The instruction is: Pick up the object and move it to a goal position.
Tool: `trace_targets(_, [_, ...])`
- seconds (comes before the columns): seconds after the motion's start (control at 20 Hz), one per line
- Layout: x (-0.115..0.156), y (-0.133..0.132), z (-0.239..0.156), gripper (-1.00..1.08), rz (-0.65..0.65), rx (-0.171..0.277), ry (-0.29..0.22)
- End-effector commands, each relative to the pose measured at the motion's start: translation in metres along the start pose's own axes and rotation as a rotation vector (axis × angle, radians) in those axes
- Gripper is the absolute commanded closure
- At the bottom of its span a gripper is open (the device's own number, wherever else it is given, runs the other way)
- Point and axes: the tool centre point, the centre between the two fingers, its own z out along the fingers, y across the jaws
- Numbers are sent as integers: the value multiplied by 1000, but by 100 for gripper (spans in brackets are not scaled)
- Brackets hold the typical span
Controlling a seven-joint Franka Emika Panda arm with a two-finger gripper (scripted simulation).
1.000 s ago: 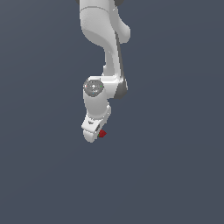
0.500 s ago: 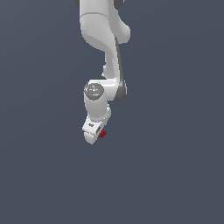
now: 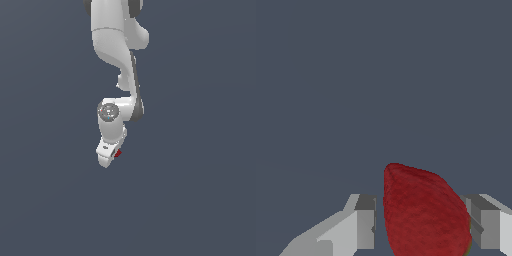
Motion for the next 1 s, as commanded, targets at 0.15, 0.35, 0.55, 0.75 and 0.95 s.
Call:
trace_targets(0.15, [0, 1, 0, 108, 0, -1, 0])
trace_targets(0.35, [0, 1, 0, 108, 0, -1, 0])
trace_targets(0.55, [0, 1, -1, 108, 0, -2, 0])
trace_targets(0.75, [0, 1, -11, 108, 0, -2, 0])
trace_targets(0.95, [0, 1, -30, 108, 0, -2, 0])
